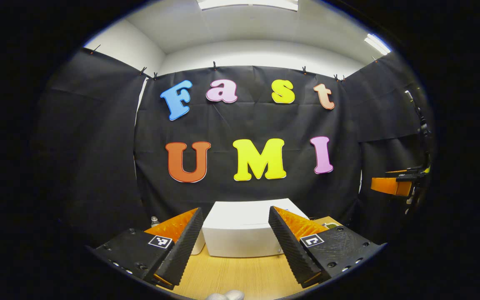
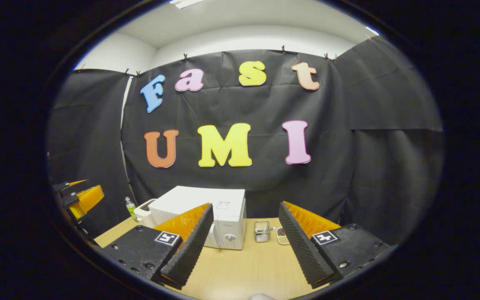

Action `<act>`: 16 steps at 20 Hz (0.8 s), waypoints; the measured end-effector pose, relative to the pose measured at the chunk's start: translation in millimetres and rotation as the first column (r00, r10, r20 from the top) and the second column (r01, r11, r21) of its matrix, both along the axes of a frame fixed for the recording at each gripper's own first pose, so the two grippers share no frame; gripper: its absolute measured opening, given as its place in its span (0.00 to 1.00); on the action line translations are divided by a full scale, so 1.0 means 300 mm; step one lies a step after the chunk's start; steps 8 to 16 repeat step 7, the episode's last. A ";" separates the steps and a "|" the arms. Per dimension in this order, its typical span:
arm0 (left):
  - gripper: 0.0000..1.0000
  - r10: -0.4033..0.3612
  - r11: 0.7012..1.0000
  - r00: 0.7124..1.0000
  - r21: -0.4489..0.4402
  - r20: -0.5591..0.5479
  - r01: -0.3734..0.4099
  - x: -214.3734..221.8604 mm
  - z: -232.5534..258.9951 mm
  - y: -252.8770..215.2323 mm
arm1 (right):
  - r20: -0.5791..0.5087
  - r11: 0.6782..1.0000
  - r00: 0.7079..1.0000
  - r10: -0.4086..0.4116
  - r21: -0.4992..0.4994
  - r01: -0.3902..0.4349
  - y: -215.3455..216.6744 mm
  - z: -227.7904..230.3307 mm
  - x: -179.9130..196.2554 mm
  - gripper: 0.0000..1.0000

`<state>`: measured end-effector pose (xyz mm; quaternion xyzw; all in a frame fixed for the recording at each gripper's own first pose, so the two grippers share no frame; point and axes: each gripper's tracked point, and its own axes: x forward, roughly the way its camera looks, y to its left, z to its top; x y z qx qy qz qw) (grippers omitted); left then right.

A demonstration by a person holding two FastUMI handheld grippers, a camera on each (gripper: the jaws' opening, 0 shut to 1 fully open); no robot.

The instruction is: Open the microwave oven with the left hand, put the food in, and close the microwave oven.

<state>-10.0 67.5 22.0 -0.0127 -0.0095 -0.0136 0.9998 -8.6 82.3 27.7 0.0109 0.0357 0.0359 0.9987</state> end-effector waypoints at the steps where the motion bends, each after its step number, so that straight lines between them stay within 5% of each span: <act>1: 0.96 -0.001 1.000 1.000 0.002 0.003 0.001 0.001 0.005 -0.003 | 0.002 1.000 1.000 0.002 0.006 -0.002 0.003 0.001 -0.005 0.92; 3: 0.95 -0.002 1.000 1.000 -0.002 0.005 0.002 0.004 0.010 -0.004 | 0.003 1.000 1.000 -0.005 0.004 0.005 -0.008 0.003 -0.009 0.91; 4: 0.95 -0.003 1.000 1.000 -0.006 0.005 0.003 0.005 0.013 -0.005 | 0.006 1.000 1.000 -0.005 0.003 0.005 -0.011 0.002 -0.012 1.00; 16: 0.95 0.001 1.000 1.000 -0.011 0.002 -0.001 0.013 0.007 -0.004 | 0.015 1.000 1.000 -0.014 0.000 0.014 -0.015 0.011 -0.017 1.00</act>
